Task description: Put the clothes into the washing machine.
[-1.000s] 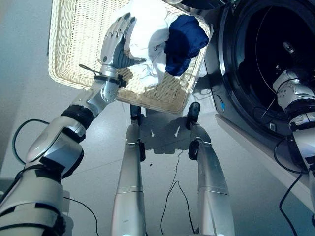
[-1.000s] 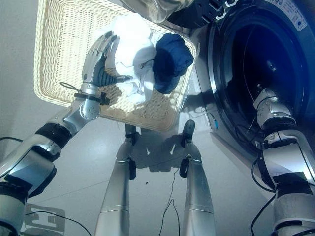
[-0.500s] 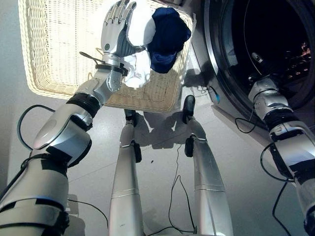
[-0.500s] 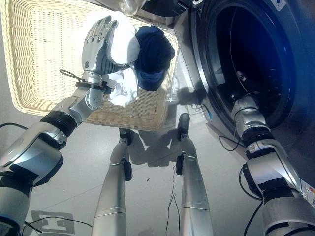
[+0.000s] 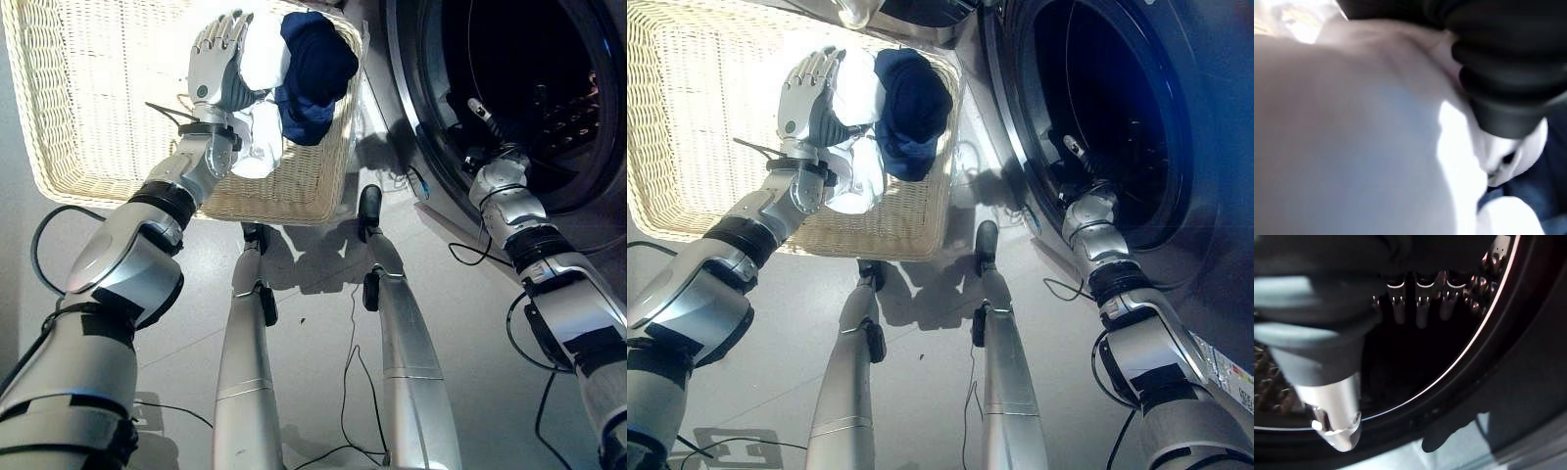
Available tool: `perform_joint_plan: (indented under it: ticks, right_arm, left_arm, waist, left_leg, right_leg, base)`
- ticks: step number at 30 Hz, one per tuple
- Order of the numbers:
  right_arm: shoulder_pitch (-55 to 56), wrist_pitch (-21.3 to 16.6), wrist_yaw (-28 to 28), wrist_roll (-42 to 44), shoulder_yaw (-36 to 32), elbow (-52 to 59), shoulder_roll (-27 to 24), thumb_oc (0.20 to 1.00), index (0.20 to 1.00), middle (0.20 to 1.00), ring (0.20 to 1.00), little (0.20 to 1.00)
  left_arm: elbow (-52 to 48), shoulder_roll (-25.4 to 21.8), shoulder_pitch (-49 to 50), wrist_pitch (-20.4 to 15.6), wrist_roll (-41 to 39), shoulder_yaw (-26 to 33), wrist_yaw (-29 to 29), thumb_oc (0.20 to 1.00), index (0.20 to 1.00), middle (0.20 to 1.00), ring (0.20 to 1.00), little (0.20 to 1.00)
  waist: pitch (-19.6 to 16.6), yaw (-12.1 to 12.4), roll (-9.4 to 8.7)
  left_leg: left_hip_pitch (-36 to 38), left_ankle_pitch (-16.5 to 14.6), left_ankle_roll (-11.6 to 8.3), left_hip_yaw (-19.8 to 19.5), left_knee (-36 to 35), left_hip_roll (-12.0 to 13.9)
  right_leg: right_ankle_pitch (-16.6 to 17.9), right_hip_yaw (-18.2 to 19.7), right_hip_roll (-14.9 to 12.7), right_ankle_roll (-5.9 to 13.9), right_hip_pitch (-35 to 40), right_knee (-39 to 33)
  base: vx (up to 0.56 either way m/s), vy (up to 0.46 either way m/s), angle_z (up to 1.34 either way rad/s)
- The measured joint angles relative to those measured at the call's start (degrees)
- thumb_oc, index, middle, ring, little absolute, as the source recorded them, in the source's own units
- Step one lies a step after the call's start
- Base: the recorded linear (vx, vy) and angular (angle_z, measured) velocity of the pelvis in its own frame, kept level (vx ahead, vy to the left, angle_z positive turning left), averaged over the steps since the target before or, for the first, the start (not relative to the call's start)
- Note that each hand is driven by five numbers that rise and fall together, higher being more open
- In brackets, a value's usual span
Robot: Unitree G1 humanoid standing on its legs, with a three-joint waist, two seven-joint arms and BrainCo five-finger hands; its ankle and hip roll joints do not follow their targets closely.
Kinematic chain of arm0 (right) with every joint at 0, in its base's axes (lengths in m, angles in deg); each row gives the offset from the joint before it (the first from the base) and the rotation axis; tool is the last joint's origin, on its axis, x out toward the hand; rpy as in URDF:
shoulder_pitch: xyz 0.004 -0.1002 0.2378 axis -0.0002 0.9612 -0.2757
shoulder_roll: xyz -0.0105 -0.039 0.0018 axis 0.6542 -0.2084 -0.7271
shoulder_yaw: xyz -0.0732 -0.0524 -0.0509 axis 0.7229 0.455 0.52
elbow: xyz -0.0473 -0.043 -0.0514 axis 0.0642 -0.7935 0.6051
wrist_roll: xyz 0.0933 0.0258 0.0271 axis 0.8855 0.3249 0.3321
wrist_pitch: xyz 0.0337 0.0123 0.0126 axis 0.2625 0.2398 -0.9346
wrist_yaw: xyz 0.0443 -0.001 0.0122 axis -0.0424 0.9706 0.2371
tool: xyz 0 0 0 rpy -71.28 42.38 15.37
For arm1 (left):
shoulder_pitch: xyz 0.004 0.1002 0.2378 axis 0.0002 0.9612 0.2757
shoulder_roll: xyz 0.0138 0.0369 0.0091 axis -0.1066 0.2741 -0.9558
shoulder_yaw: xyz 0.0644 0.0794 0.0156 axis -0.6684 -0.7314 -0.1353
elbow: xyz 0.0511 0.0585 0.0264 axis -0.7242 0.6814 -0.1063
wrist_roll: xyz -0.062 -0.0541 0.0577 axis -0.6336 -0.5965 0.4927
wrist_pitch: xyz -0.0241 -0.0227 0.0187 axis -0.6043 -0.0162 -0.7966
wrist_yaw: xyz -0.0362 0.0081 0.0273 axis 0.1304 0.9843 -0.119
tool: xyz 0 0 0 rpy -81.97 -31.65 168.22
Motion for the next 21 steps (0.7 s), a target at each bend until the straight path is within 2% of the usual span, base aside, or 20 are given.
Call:
perform_joint_plan:
  ticks: [6, 13, 15, 18, 21]
  right_arm:
    - [0.86, -0.01, -2.95, -5.11, 1.2, 7.43, 0.0, 1.0, 1.0, 1.0, 1.0, 1.0]
    - [3.24, -0.11, -2.94, -7.2, 0.47, 13.22, 0.17, 1.0, 1.0, 1.0, 1.0, 1.0]
    - [5.52, -0.32, -2.54, -7.49, -0.81, 15.51, 0.99, 1.0, 1.0, 1.0, 1.0, 1.0]
    - [9.48, -2.99, -0.24, -6.05, -5.4, 20.8, 4.28, 1.0, 1.0, 1.0, 1.0, 1.0]
    - [13.52, -4.33, 2.35, -4.47, -7.34, 24.04, 5.92, 1.0, 1.0, 1.0, 1.0, 1.0]
  left_arm:
    - [-0.05, -0.67, -0.51, 0.12, -1.03, 2.49, 0.88, 0.2, 0.2, 0.2, 0.2, 0.2]
    - [-1.89, -0.3, 2.13, -4.2, -6.71, 8.79, 1.17, 0.2, 0.2, 0.2, 0.2, 0.2]
    - [-3.82, -0.06, 5.3, -6.58, -9.53, 12.59, 0.8, 0.2, 0.2, 0.2, 0.2, 0.2]
    - [-9.54, 1.27, 11.12, -11.21, -15.43, 21.12, -0.89, 0.2, 0.2, 0.2, 0.2, 0.2]
    - [-15.24, 2.9, 17.16, -15.23, -19.29, 24.5, -2.26, 0.2, 0.2, 0.2, 0.2, 0.2]
  waist:
    - [-0.01, -0.67, 0.02]
    - [-0.01, -0.49, 0.03]
    - [-0.01, 0.02, 0.03]
    - [-0.01, 0.18, 0.03]
    - [-0.01, 0.96, 0.03]
  left_leg:
    - [0.19, 0.01, -0.04, 0.23, -0.71, 0.12]
    - [0.35, 0.01, -0.06, 0.23, -0.72, 0.11]
    - [0.53, 0.06, -0.09, 0.22, -0.72, 0.1]
    - [0.9, 0.11, -0.17, 0.2, -1.0, 0.12]
    - [0.92, 0.16, -0.2, 0.05, -1.12, 0.12]
  right_leg:
    - [0.28, 0.11, 0.16, -0.4, -0.18, -0.17]
    - [0.25, 0.11, 0.11, -0.41, -0.16, 0.05]
    - [0.22, 0.12, 0.09, -0.44, -0.1, 0.29]
    - [0.08, 0.12, 0.1, -0.54, 0.01, 0.46]
    - [-0.01, 0.1, 0.08, -0.53, 0.02, 0.51]
  base:
    - [0.0, 0.0, 0.0]
    - [0.0, 0.0, 0.0]
    - [0.0, -0.023, 0.0]
    - [0.0, -0.034, 0.0]
    - [-0.01, -0.051, 0.01]
